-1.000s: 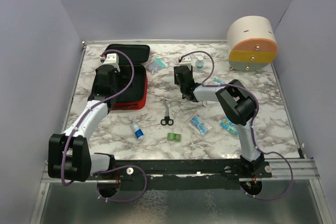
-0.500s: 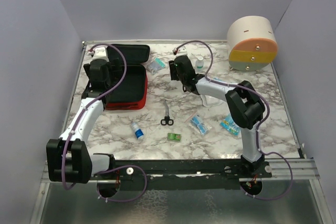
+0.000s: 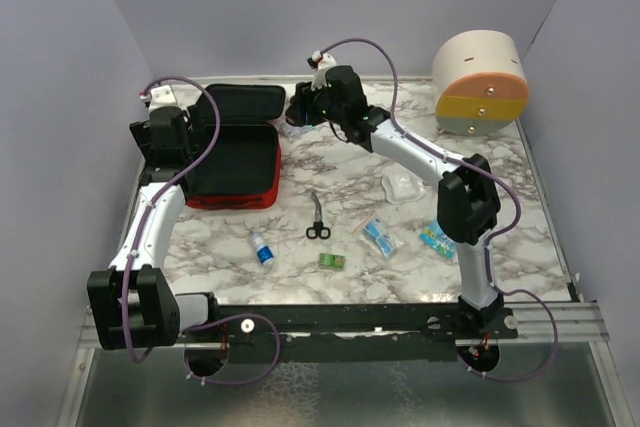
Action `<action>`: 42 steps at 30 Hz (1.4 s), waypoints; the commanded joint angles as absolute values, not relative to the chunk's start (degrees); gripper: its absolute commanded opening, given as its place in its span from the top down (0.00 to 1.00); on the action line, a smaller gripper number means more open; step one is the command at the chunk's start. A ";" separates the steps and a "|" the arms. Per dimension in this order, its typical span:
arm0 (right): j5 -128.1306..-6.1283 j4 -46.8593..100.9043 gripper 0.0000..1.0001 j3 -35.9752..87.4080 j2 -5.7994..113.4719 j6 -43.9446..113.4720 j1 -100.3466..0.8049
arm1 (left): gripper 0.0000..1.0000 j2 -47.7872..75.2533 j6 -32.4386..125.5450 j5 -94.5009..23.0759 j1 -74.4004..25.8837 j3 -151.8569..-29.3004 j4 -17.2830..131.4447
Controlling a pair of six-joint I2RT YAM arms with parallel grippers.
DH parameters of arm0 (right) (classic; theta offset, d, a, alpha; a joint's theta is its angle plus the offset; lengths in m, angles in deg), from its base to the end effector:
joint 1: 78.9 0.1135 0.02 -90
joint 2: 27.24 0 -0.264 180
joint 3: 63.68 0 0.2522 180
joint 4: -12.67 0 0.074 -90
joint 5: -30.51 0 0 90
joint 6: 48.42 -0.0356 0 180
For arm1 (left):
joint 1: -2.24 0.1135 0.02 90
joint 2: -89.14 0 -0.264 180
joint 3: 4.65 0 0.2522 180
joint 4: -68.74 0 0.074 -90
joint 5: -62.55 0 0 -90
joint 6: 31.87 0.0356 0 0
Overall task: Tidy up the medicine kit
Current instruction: Pick up the pill bottle at the center of the board, then place the pill bottle in the medicine box.
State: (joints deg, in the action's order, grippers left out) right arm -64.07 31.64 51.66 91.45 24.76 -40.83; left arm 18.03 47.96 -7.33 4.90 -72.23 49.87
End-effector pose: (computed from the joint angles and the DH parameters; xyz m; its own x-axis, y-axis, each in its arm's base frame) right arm 0.3917 0.3104 0.2888 -0.4809 -0.0103 -0.8767 -0.5575 0.7753 0.2967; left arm 0.2847 0.0255 0.3068 -0.3109 -0.1804 -0.9332 -0.4228 0.9056 -0.0342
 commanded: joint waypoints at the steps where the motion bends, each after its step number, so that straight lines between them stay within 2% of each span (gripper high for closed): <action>1: -76.06 35.38 0.99 58.41 94.98 22.12 -39.30 | 0.01 18.89 47.59 -4.95 6.66 -75.09 47.28; 9: -85.51 38.72 0.99 69.76 103.33 19.49 -37.45 | 0.01 19.68 46.54 -2.99 8.59 -76.08 44.27; 23: -96.15 38.70 0.99 80.61 115.08 12.64 -33.20 | 0.01 19.84 45.69 -4.03 8.77 -74.73 43.33; 36: -98.57 37.78 0.99 86.20 123.93 7.84 -30.92 | 0.01 21.10 43.90 -5.80 8.63 -73.34 42.32; 42: -97.28 38.13 0.99 83.85 123.08 8.63 -30.82 | 0.01 21.38 50.94 -5.61 8.52 -68.02 48.77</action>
